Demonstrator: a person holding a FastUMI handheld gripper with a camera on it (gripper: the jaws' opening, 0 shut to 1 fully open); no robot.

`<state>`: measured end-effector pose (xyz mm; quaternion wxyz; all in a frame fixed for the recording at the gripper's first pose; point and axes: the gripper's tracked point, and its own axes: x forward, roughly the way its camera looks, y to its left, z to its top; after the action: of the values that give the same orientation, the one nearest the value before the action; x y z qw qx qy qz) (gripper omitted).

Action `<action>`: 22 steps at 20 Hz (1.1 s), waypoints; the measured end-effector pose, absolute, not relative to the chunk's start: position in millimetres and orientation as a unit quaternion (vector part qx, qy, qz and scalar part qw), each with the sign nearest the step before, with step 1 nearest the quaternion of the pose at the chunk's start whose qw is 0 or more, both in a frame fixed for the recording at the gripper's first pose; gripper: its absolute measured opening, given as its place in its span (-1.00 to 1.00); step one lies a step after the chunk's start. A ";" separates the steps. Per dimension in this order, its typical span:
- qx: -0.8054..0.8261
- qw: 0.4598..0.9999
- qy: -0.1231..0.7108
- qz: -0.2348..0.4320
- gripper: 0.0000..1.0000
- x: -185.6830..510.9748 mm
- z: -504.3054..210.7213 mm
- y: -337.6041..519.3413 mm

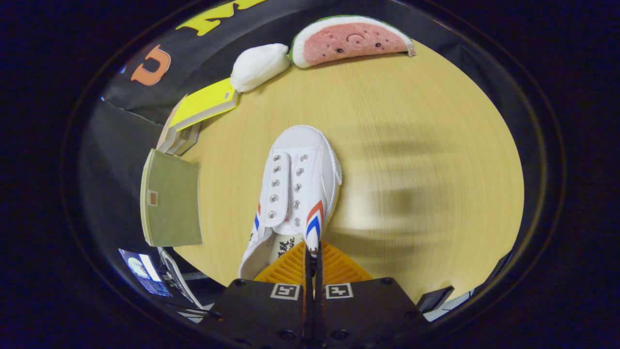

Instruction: Open the storage box then place both shoes into the box .Put the left shoe in first, then the right shoe, with the right side of both shoes facing outward in a uniform manner.

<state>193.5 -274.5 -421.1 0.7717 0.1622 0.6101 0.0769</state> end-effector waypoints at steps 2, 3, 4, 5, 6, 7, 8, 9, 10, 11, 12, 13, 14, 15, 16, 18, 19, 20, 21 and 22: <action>0.153 0.780 0.602 0.082 -0.89 191.0 -398.1 -257.7; 0.153 0.784 0.596 0.080 -0.89 192.3 -385.3 -247.4; 0.162 0.785 0.592 0.079 -0.89 195.3 -372.4 -232.8; 0.168 0.785 0.590 0.088 -0.89 196.6 -357.3 -216.9; 0.175 0.786 0.584 0.098 -0.89 198.6 -342.0 -200.9; 0.177 0.788 0.580 0.106 -0.89 200.3 -327.2 -184.9; 0.175 0.792 0.574 0.113 -0.89 201.0 -314.0 -168.7; 0.170 0.796 0.568 0.120 -0.89 202.7 -301.7 -151.3; 0.162 0.799 0.564 0.129 -0.89 200.7 -292.1 -132.5; 0.156 0.801 0.562 0.134 -0.89 201.5 -282.1 -114.0; 0.152 0.802 0.561 0.140 -0.89 201.4 -274.2 -93.5; 0.151 0.800 0.562 0.145 -0.89 201.5 -268.5 -72.4; 0.150 0.798 0.563 0.151 -0.89 201.8 -265.5 -51.1; 0.155 0.797 0.565 0.149 -0.89 203.2 -263.1 -32.3; 0.161 0.794 0.568 0.144 -0.89 205.6 -262.9 -12.4; 0.143 0.800 0.566 0.140 -0.89 211.1 -263.7 24.2; 0.134 0.802 0.565 0.136 -0.89 212.2 -265.2 38.9; 0.128 0.804 0.564 0.135 -0.89 213.1 -261.7 55.4; 0.124 0.805 0.564 0.136 -0.89 213.6 -263.4 72.5; 0.120 0.806 0.564 0.136 -0.89 212.5 -265.4 86.6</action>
<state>212.5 86.6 -265.4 0.8060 0.1196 0.5635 0.1357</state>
